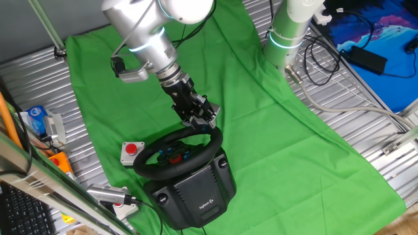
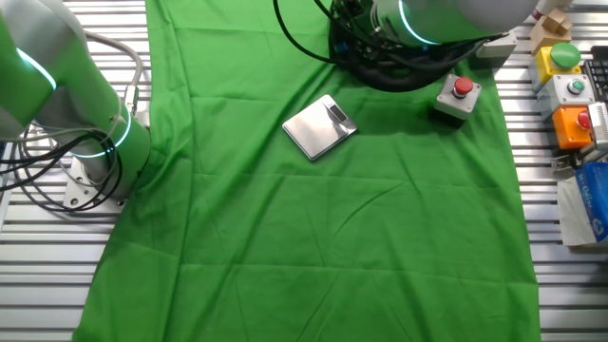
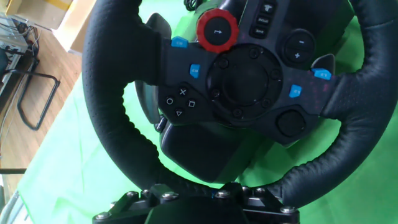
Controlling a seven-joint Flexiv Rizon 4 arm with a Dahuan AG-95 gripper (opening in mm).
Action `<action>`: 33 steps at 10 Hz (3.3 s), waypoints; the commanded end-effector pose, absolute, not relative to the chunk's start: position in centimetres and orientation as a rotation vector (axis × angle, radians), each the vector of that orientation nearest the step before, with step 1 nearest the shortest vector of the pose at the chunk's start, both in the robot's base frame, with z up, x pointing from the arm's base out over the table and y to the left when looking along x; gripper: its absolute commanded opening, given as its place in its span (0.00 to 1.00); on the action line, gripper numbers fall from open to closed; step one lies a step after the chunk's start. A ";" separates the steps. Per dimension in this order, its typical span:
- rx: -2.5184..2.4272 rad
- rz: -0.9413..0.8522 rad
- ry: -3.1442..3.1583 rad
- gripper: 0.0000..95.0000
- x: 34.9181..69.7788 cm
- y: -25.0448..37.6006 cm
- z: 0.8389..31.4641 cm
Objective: Rotate the steering wheel 90 degrees clockwise
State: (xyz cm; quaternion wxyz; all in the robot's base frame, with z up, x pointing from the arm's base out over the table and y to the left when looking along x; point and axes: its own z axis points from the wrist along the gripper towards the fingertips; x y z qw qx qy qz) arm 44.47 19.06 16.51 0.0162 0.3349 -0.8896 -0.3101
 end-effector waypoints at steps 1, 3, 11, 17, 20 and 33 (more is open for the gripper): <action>1.257 -1.083 -2.733 0.40 45.1 16.1 13.4; 1.104 -1.063 -2.768 0.40 45.2 16.1 13.4; 1.046 -1.157 -2.734 0.40 45.1 16.2 13.8; 1.042 -1.165 -2.695 0.40 44.9 16.4 14.1; 1.148 -1.170 -2.633 0.40 44.7 16.6 14.6; 1.612 -1.018 -2.537 0.40 45.0 17.0 14.6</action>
